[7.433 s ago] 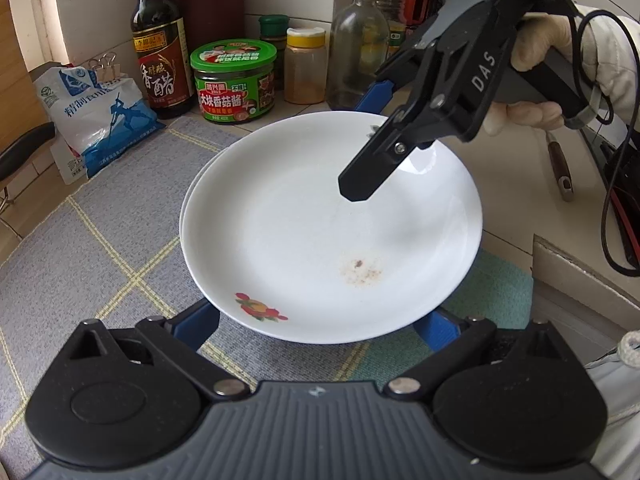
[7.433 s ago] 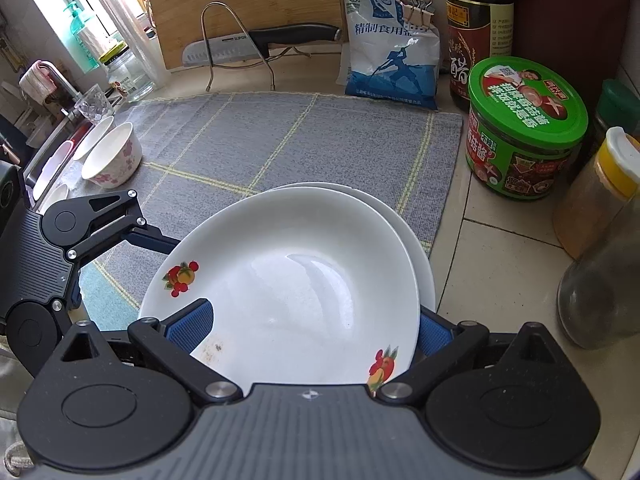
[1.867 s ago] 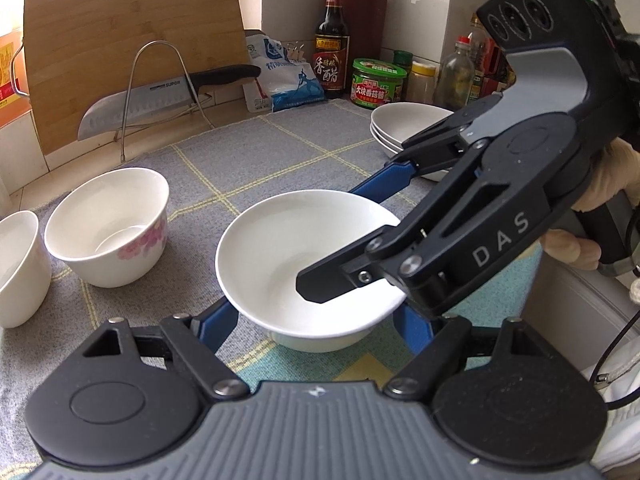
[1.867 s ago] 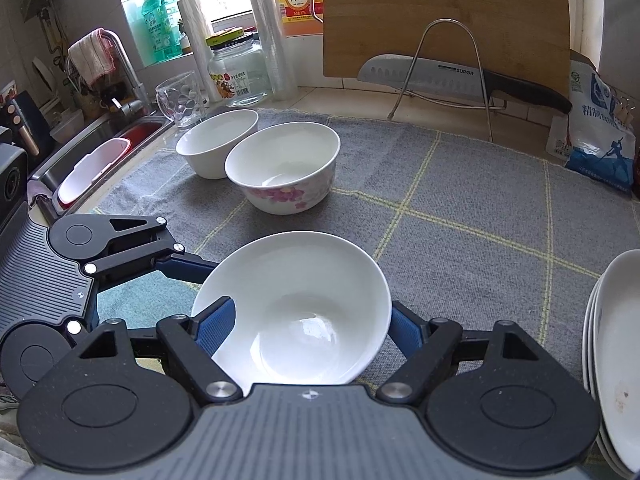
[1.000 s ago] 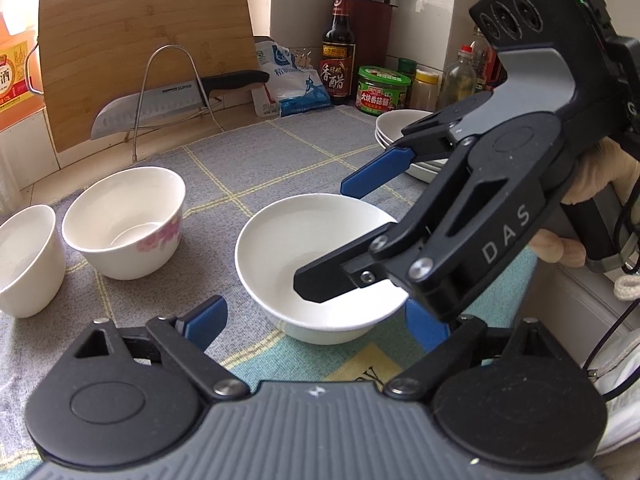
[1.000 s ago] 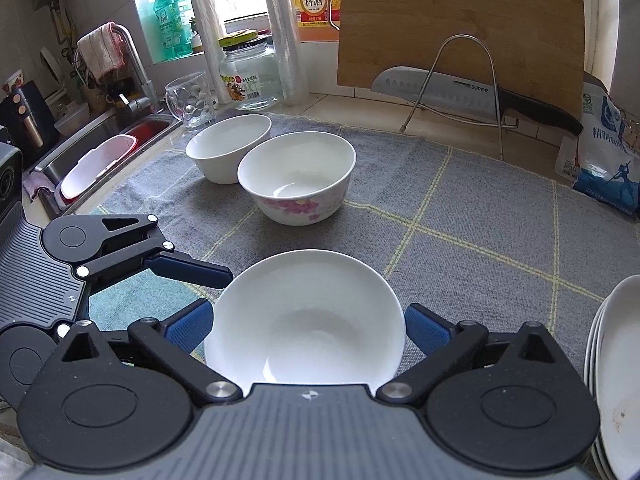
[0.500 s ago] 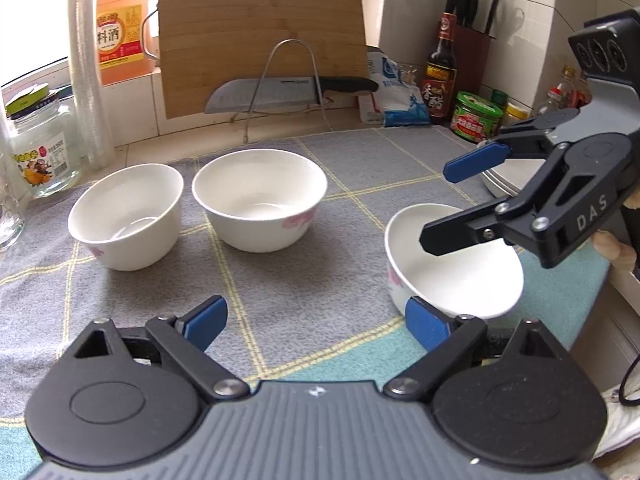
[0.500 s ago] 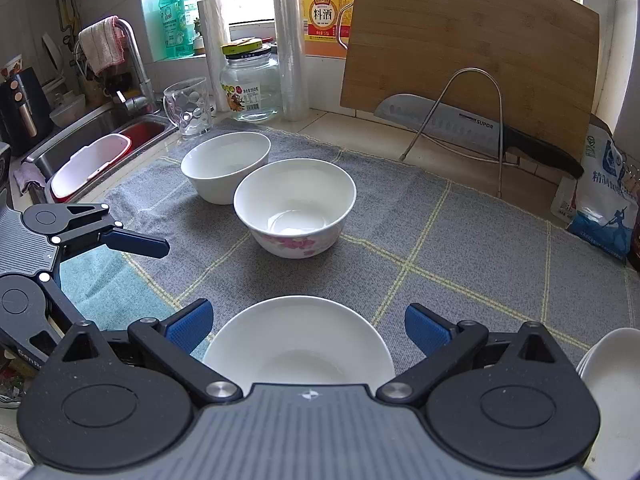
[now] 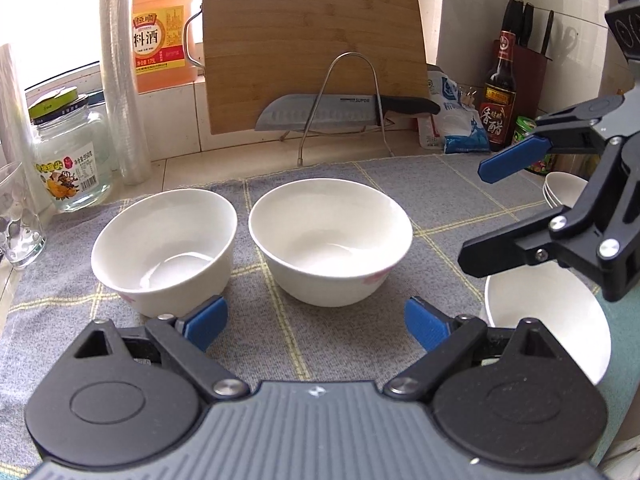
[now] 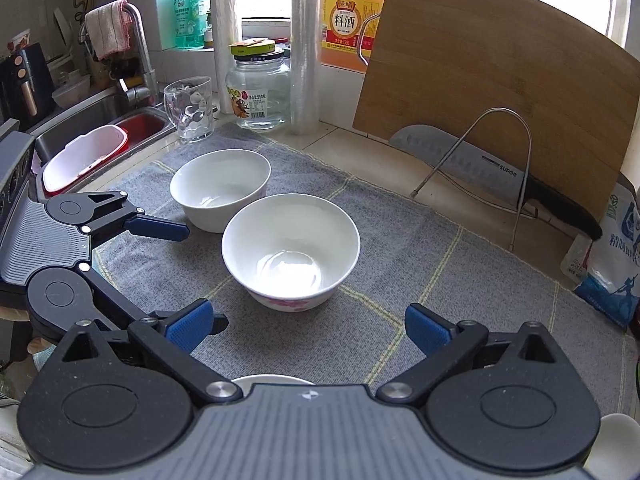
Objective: Organize plates and bowls
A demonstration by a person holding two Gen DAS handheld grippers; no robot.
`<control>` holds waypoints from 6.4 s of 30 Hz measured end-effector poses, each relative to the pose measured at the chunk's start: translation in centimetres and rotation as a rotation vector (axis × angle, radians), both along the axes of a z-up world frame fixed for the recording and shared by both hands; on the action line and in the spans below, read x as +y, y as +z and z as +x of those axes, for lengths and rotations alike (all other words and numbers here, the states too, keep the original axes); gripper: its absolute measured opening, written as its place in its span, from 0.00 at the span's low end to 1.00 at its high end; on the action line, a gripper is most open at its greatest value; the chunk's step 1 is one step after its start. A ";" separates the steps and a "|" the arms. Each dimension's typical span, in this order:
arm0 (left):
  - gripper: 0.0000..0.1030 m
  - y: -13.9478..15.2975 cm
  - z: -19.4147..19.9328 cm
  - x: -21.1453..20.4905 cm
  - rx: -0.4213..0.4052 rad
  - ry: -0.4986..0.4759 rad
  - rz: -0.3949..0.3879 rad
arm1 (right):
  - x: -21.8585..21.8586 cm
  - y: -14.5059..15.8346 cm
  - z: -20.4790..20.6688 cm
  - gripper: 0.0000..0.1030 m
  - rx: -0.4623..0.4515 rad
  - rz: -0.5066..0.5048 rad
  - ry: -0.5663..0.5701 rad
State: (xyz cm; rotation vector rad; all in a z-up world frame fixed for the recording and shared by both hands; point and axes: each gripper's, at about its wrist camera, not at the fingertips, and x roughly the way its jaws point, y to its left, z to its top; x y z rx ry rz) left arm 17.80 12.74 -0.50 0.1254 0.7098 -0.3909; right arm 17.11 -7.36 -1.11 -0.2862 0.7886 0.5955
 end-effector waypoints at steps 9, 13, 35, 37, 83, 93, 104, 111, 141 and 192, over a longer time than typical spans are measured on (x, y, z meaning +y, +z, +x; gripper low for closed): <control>0.93 -0.9 1.5 -1.2 0.013 0.015 -0.021 | 1.1 -0.8 3.2 1.00 0.025 -0.022 0.037; 0.92 -1.0 2.0 -1.5 0.016 0.011 -0.026 | 1.6 -1.1 4.4 1.00 0.042 -0.016 0.062; 0.89 -1.3 3.2 -2.2 0.008 -0.008 -0.014 | 3.6 -3.3 9.0 0.85 0.136 -0.001 0.158; 0.88 -1.3 3.2 -2.3 0.005 -0.011 -0.012 | 3.7 -3.5 9.2 0.83 0.145 0.006 0.164; 0.88 4.7 -2.5 -4.2 0.006 -0.129 0.025 | 1.1 2.0 1.2 0.78 0.067 0.059 0.147; 0.88 5.6 -5.3 -5.2 0.009 -0.186 0.032 | -0.7 2.6 -2.3 0.78 0.055 0.072 0.108; 0.88 5.2 -7.1 -6.7 0.024 -0.248 0.011 | -2.7 2.3 -5.2 0.78 0.061 0.059 0.048; 0.88 4.4 -7.3 -7.3 0.047 -0.287 0.001 | -3.6 1.6 -6.0 0.78 0.080 0.046 0.009; 0.88 2.6 -6.3 -8.8 0.132 -0.328 0.028 | -4.4 -0.6 -5.7 0.78 0.142 0.025 -0.019; 0.95 3.9 -6.5 -4.0 0.119 -0.280 0.038 | -6.5 1.7 -5.3 1.00 0.031 -0.008 -0.099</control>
